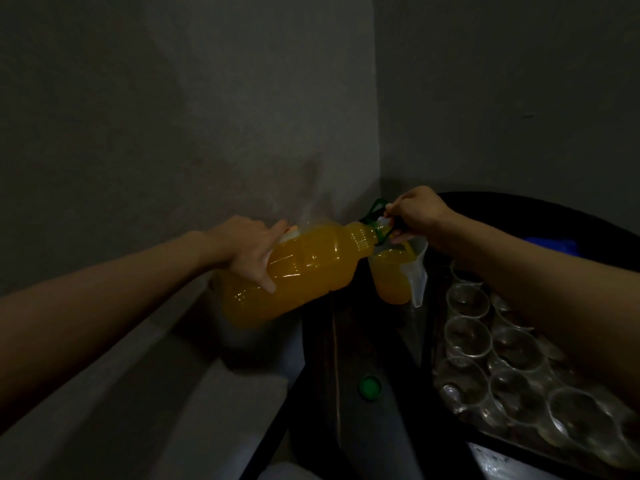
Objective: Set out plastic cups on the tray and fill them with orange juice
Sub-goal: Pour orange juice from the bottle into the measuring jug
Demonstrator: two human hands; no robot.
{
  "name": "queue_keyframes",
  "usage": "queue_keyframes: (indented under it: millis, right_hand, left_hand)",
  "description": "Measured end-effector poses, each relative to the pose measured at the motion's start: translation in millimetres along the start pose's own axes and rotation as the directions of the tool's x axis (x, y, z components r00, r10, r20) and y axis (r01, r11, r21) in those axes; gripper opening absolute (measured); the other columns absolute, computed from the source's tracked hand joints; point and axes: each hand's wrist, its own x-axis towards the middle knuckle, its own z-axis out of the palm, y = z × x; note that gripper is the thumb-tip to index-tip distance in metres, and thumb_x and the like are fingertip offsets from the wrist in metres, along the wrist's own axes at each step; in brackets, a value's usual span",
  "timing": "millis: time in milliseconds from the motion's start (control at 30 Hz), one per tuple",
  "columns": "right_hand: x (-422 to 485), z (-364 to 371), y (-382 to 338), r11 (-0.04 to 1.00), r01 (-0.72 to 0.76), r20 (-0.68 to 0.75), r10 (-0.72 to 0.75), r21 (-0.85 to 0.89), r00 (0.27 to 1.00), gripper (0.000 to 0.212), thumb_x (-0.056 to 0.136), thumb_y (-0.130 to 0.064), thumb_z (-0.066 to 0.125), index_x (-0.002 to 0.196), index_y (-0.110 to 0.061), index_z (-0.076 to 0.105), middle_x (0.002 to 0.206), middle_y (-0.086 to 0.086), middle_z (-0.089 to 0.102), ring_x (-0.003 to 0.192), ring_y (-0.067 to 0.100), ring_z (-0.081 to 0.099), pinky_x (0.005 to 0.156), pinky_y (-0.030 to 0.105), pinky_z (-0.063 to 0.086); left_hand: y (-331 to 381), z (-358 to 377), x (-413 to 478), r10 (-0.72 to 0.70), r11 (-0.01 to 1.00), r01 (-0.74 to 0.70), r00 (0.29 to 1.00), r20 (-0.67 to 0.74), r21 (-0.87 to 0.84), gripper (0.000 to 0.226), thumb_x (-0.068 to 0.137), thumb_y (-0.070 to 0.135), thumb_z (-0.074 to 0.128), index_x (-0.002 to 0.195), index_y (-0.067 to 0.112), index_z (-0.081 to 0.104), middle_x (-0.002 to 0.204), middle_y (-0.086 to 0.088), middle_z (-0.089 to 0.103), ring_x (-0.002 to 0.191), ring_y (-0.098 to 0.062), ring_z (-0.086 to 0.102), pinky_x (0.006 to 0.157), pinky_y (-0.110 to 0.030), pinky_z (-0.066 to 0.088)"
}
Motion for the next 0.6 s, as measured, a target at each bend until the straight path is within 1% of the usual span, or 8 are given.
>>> queue_keyframes:
  millis: [100,167,267,467,600]
  right_hand:
    - [-1.7,-0.8,-1.6,1.000,0.002,-0.001,-0.002,-0.001,1.000,0.024,0.104,-0.013,0.051,0.090,0.002,0.063,0.080,0.015,0.061,0.069,0.024,0.064,0.064,0.037,0.062]
    - [-2.6,-1.2,-2.5,1.000,0.000,-0.002,0.000,-0.002,1.000,0.024,0.104,-0.013,0.051,0.089,0.000,0.063,0.080,0.015,0.061,0.070,0.024,0.064,0.061,0.035,0.061]
    - [-3.1,-1.7,-3.1,1.000,-0.014,-0.002,0.014,0.006,1.000,0.023,0.104,-0.013,0.050,0.092,0.001,0.063,0.080,0.014,0.060,0.071,0.023,0.063,0.059,0.034,0.061]
    - [-2.4,-0.5,-2.4,1.000,-0.014,-0.004,0.014,0.001,1.000,0.025,0.104,-0.013,0.051,0.086,-0.001,0.063,0.080,0.015,0.060,0.076,0.027,0.064,0.066,0.040,0.062]
    - [-1.8,1.1,-2.9,1.000,-0.005,-0.014,0.005,0.008,1.000,0.025,0.103,-0.012,0.052,0.084,0.001,0.063,0.077,0.017,0.060,0.068,0.027,0.063,0.070,0.046,0.061]
  left_hand:
    - [0.8,-1.3,-0.9,0.000,1.000,0.000,1.000,0.007,0.002,0.120,0.065,0.071,0.079,0.152,0.022,0.013,0.131,-0.010,0.061,0.112,-0.030,0.063,0.089,-0.038,0.048]
    - [1.9,-2.3,-1.2,-0.012,1.000,0.012,1.000,-0.008,0.019,0.119,0.065,0.071,0.079,0.152,0.021,0.015,0.129,-0.011,0.062,0.112,-0.032,0.063,0.088,-0.038,0.048]
    - [3.1,-4.4,-2.9,-0.030,0.999,0.031,0.999,-0.015,0.034,0.117,0.065,0.071,0.080,0.151,0.019,0.019,0.131,-0.014,0.061,0.115,-0.035,0.062,0.089,-0.039,0.048]
    - [3.5,-7.9,-6.3,-0.029,0.999,0.029,1.000,-0.005,0.018,0.117,0.066,0.070,0.080,0.151,0.020,0.017,0.132,-0.014,0.061,0.114,-0.035,0.062,0.085,-0.037,0.045]
    - [4.8,-6.4,-7.1,-0.036,0.999,0.036,0.999,-0.001,0.017,0.117,0.066,0.070,0.079,0.152,0.021,0.018,0.130,-0.014,0.061,0.114,-0.035,0.062,0.087,-0.038,0.047]
